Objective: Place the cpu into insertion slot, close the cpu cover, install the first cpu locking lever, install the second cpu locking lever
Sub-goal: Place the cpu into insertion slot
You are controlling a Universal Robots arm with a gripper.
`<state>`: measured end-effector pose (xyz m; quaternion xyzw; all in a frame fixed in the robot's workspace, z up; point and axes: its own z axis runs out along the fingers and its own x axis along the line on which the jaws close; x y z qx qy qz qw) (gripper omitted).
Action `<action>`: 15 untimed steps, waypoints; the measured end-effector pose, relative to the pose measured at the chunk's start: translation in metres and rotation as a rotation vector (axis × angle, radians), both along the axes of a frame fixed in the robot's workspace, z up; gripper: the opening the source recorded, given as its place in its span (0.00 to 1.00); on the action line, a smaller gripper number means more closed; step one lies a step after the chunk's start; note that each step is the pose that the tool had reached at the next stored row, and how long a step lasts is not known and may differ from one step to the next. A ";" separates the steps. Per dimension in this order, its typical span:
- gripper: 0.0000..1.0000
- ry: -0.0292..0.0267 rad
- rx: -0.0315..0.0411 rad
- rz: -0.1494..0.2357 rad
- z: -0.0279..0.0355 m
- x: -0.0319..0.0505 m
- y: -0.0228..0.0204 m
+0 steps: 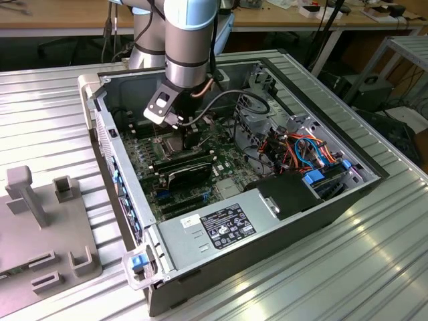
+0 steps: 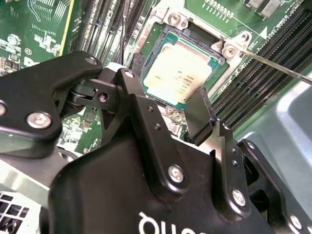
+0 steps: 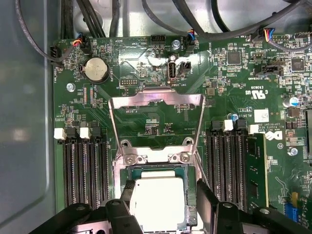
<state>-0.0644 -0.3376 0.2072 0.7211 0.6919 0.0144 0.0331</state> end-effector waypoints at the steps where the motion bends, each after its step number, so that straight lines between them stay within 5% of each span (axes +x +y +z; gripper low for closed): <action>1: 0.62 0.0000 -0.0001 0.000 0.0003 0.0000 0.0001; 9: 0.61 0.0002 0.0000 0.000 0.0062 -0.0001 0.0019; 12: 0.30 -0.0001 0.0036 0.000 0.0058 -0.0022 0.0029; 15: 0.18 0.0000 0.0042 0.000 0.0059 -0.0041 0.0033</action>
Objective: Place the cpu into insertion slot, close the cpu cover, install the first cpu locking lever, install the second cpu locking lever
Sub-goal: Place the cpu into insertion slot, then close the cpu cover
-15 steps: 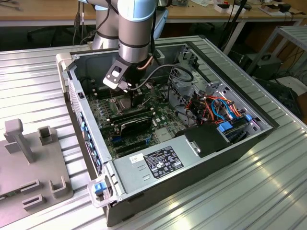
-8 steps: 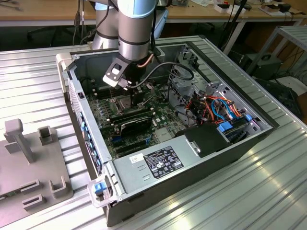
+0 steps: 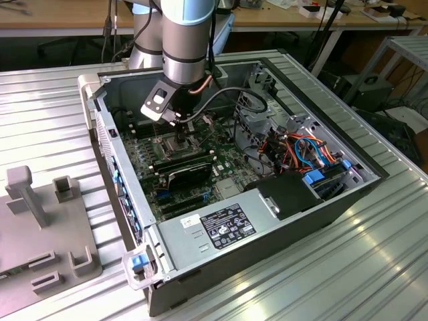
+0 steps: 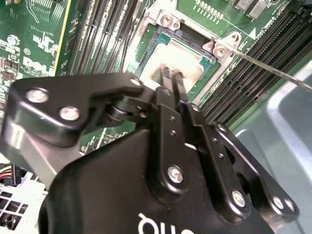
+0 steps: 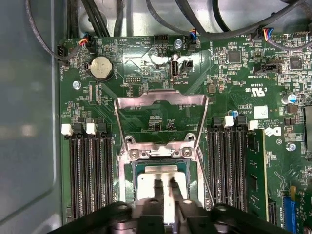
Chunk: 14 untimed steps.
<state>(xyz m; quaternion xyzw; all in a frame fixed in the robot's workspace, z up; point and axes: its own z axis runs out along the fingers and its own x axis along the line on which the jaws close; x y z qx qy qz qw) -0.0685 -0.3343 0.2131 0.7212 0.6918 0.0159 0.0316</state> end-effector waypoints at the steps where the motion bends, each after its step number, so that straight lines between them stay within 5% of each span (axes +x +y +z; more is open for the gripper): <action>1: 0.11 0.0002 -0.0003 0.000 0.0005 0.0000 0.0000; 3: 0.11 0.0001 -0.0019 0.002 0.0045 0.0000 0.0001; 14: 0.11 0.0000 -0.0034 0.004 0.0046 0.0000 0.0002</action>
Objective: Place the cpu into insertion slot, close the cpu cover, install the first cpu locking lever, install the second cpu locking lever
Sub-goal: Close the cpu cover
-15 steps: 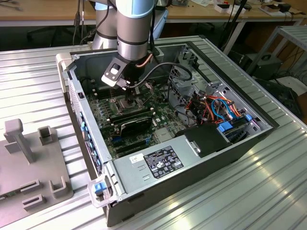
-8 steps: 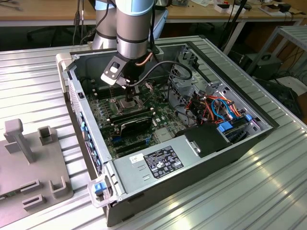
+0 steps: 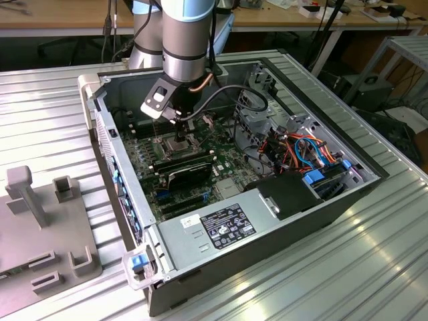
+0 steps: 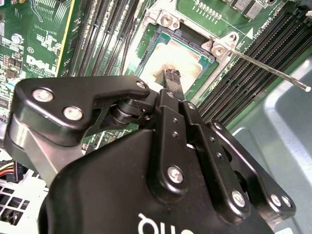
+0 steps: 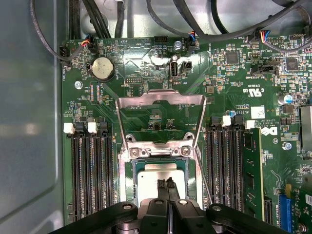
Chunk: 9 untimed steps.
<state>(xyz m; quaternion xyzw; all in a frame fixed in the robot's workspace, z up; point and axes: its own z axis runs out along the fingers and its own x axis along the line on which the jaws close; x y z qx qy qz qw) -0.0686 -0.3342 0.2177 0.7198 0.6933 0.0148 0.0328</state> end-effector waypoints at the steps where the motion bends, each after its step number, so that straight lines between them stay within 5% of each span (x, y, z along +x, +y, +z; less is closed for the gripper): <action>1: 0.11 0.0000 0.0000 0.000 0.0000 0.0000 0.0000; 9: 0.11 0.0000 -0.0003 0.000 0.0000 0.0000 0.0000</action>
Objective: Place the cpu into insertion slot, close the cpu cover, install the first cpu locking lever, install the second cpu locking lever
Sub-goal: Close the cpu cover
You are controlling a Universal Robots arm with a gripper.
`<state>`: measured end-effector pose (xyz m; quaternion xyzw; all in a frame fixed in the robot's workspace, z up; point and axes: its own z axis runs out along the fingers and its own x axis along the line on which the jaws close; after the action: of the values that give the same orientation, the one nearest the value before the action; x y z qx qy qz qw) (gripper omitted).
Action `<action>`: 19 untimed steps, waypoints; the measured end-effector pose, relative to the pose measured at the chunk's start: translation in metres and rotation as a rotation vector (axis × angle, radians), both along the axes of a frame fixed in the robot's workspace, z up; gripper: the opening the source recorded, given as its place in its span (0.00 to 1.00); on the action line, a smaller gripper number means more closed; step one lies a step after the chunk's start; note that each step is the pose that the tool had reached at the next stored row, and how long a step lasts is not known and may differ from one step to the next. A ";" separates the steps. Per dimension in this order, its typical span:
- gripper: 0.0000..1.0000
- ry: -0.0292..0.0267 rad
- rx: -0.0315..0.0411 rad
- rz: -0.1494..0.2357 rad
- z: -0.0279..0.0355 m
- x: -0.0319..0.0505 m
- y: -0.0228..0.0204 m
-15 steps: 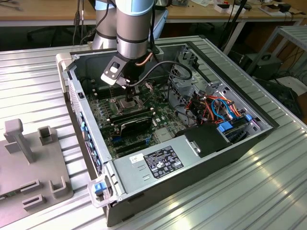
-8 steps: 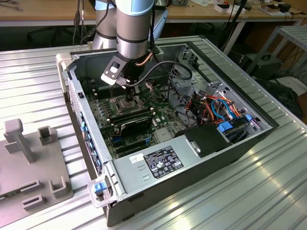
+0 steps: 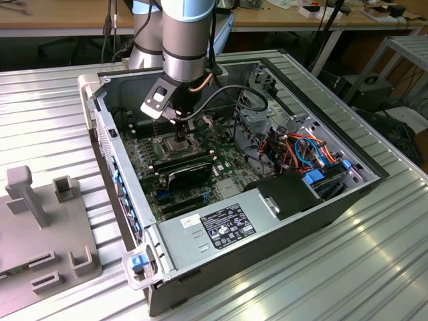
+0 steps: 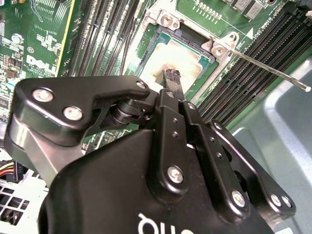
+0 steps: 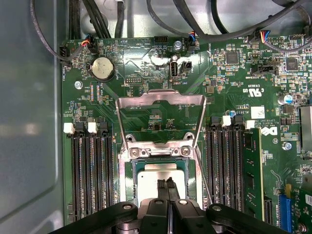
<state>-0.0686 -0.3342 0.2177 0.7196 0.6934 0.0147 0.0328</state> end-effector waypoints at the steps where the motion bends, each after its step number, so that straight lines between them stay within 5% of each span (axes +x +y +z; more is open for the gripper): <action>1: 0.11 0.0000 0.0000 0.000 0.0000 0.0000 0.0000; 19: 0.11 0.0006 0.0002 0.000 0.0175 0.0001 0.0000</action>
<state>-0.0685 -0.3342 0.2352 0.7196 0.6934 0.0145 0.0326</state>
